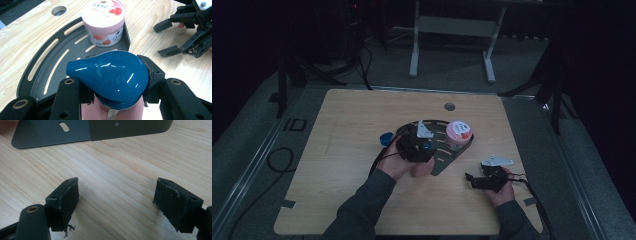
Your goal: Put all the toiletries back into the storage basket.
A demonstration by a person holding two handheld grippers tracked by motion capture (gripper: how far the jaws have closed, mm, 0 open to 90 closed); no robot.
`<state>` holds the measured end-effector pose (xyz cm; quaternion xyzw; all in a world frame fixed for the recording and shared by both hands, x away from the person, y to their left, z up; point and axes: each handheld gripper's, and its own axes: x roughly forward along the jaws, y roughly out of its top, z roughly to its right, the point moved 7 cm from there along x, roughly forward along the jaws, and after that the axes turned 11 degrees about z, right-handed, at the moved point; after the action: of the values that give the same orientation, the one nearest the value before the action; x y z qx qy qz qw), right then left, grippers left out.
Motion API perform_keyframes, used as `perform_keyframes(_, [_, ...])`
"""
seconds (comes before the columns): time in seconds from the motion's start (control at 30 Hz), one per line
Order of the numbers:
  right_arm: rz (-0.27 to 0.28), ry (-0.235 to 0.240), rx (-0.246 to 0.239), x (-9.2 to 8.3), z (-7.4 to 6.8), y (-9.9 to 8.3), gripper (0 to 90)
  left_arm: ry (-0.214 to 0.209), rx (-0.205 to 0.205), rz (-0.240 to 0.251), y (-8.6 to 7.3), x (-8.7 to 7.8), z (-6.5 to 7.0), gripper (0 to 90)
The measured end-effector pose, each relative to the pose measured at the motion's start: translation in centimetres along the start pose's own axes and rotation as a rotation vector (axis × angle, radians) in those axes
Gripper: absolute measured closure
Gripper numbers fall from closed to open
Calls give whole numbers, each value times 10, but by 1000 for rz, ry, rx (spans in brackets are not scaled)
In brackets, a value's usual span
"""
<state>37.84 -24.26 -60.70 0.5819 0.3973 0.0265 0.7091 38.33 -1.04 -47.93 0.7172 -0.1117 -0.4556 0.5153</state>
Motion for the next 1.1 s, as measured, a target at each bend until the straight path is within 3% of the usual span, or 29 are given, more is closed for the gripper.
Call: perform_keyframes(1.1, [0, 1, 0, 0, 0, 0, 196, 53, -15, 0, 28, 31, -9, 528])
